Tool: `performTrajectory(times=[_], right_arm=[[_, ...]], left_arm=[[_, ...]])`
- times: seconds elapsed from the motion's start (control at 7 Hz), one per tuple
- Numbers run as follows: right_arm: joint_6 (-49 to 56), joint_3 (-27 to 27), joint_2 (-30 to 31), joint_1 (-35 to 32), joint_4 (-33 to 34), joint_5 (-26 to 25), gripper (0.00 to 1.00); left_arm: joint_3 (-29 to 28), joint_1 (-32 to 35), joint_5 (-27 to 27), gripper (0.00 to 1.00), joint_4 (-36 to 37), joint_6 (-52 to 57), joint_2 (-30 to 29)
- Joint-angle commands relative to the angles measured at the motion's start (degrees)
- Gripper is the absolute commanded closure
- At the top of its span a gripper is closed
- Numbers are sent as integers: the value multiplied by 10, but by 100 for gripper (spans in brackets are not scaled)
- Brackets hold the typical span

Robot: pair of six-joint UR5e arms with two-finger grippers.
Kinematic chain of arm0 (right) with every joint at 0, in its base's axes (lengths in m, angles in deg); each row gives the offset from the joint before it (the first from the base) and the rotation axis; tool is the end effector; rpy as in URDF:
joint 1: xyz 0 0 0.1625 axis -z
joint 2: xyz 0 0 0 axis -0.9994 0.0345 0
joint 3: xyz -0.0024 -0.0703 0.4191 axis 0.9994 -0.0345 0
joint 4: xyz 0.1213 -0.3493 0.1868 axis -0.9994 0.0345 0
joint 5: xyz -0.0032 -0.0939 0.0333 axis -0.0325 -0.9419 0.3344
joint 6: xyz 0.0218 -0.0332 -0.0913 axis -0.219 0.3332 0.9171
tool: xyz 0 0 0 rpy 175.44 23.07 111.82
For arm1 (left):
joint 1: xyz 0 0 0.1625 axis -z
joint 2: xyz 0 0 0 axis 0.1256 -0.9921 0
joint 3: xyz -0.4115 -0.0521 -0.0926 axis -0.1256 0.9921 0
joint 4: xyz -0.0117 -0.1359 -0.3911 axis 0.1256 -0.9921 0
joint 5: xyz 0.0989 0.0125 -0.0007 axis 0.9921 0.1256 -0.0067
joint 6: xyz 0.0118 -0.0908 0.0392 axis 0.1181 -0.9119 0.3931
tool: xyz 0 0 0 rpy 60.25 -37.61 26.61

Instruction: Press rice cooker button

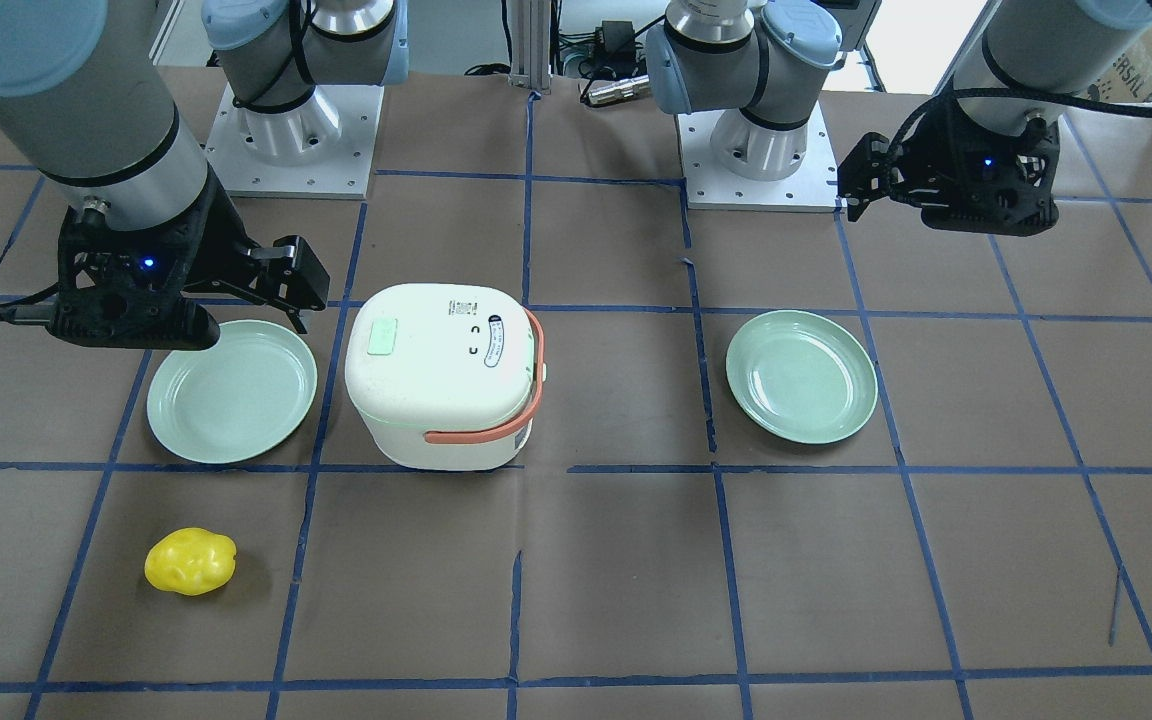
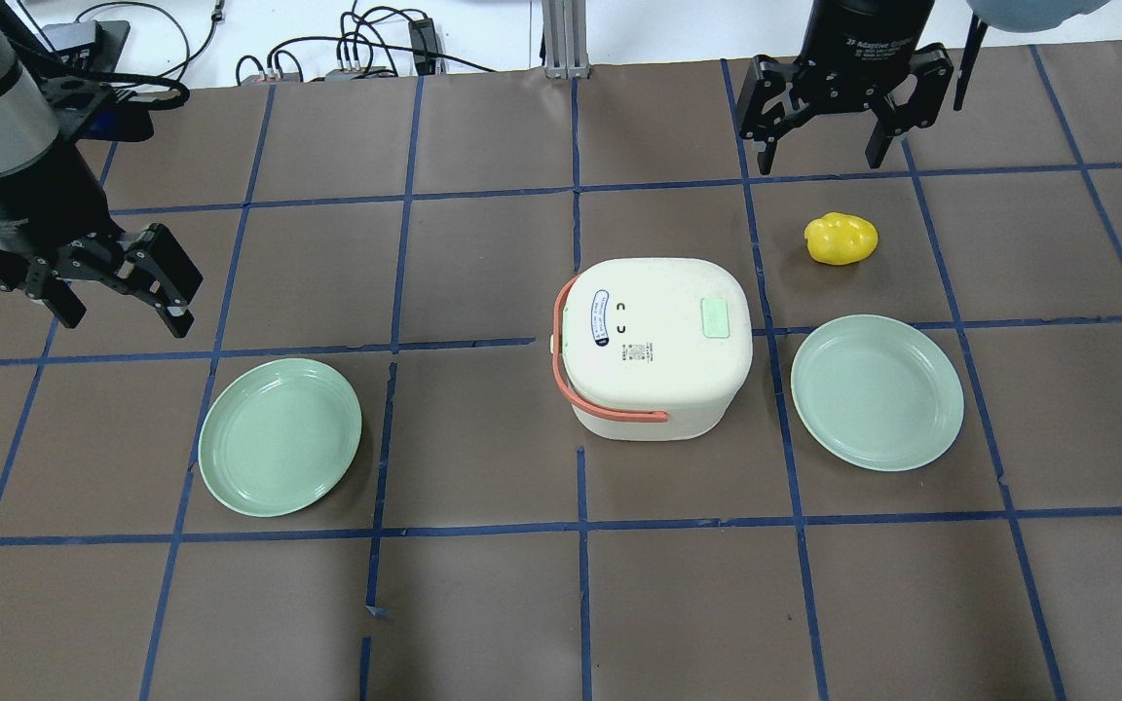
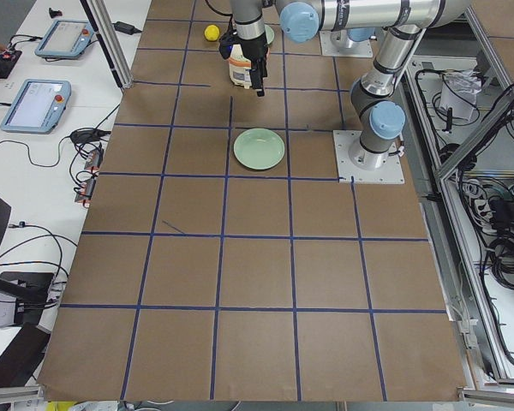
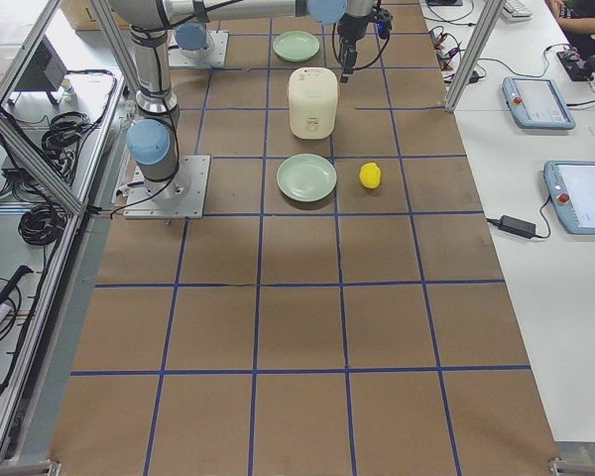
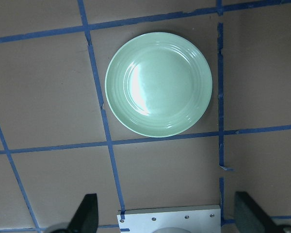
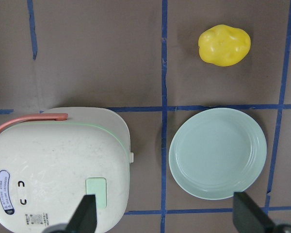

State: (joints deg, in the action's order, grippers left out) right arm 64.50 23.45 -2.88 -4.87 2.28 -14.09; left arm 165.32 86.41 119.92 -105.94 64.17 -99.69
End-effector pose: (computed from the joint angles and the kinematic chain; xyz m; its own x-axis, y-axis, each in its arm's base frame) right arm 0.1608 -0.5675 0.4848 -0.9998 0.0020 0.0177 0.0033 0.9970 0.0779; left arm -0.0354 -0.4638 0.4758 -0.9922 0.1113 -0.0563 0.0963 0.9705 0.2209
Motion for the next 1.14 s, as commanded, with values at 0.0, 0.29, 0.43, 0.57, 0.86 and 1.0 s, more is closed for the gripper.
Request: performTrajectory(times=[0.0,0.29,0.43,0.57,0.86,1.0], right_arm=[[0,1,0,0,-1,1,0],[0,1,0,0,-1,2,0],[0,1,0,0,-1,2,0],[0,2,0,0,-1,2,0],[0,7,3,0,-1,2,0],[0,8,4,-1,0,2,0]], left_arm=[[0,0,0,0,0,0,0],[0,0,0,0,0,0,0],[0,0,0,0,0,0,0],[0,0,0,0,0,0,0],[0,0,0,0,0,0,0],[0,0,0,0,0,0,1]])
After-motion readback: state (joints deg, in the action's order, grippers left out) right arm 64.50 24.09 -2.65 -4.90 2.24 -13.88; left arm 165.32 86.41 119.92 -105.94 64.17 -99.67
